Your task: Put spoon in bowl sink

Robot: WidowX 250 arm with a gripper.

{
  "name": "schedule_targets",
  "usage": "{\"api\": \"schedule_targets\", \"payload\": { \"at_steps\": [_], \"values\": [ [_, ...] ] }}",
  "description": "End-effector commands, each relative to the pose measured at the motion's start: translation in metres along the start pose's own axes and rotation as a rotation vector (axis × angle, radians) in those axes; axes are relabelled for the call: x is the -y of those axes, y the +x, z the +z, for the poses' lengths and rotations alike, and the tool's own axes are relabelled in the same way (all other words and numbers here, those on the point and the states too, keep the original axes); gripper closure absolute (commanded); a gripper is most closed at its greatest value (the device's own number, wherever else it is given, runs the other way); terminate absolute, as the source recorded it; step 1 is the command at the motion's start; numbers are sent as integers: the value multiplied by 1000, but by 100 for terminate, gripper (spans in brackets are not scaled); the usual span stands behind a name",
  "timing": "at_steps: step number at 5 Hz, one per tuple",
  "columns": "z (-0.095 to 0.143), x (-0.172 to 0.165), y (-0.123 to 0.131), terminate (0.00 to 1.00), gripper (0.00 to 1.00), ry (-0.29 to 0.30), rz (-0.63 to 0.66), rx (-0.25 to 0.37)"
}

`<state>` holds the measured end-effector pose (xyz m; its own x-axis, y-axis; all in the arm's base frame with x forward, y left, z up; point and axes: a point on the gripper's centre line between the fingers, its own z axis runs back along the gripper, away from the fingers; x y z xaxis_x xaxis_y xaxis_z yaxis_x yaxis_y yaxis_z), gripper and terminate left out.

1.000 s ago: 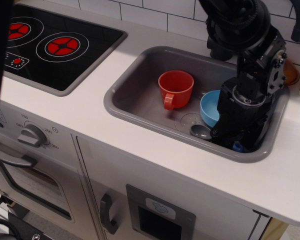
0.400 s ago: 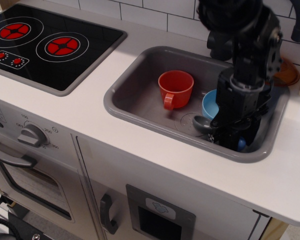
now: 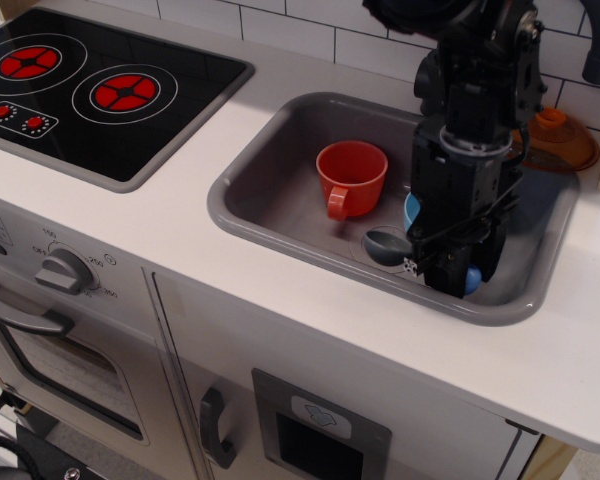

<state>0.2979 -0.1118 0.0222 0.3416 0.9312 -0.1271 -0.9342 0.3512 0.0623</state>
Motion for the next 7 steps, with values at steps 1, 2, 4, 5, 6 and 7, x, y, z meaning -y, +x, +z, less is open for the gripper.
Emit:
{"api": "schedule_targets", "payload": {
  "at_steps": [1, 2, 4, 5, 6, 7],
  "values": [
    [42, 41, 0, 0, 100, -149, -217, 5],
    [50, 54, -3, 0, 100, -223, -351, 55],
    [47, 66, 12, 0, 100, -205, -384, 36],
    [40, 69, 19, 0, 100, -185, -405, 5],
    [34, 70, 24, 0, 100, -163, -418, -25],
    [30, 66, 26, 0, 100, -171, -436, 2]
  ]
}}
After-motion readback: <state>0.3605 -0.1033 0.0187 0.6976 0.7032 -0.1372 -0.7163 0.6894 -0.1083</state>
